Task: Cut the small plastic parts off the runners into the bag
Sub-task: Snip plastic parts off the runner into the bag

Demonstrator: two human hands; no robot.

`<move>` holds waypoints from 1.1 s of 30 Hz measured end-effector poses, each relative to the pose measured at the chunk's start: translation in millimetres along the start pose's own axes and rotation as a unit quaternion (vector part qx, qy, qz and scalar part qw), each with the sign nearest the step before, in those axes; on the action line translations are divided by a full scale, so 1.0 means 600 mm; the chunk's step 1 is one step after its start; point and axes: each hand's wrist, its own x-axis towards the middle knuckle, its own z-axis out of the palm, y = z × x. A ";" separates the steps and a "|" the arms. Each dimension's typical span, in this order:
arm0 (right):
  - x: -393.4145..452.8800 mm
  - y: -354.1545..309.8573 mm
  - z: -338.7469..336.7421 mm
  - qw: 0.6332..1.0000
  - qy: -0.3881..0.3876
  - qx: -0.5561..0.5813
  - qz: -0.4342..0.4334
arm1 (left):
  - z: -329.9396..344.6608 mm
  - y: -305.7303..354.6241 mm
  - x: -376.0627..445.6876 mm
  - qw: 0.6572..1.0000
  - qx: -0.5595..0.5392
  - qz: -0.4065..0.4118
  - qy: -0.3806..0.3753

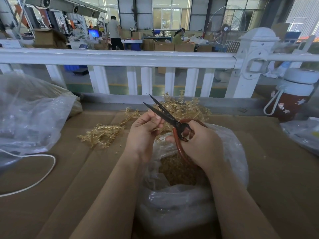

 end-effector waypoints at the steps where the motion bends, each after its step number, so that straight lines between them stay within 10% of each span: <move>1: 0.000 0.000 0.000 1.000 -0.001 -0.004 0.000 | 0.000 0.000 0.000 1.000 -0.002 0.000 0.000; 33: 0.002 0.003 0.001 1.000 0.008 -0.022 -0.009 | -0.003 0.000 0.001 0.998 0.047 0.037 0.011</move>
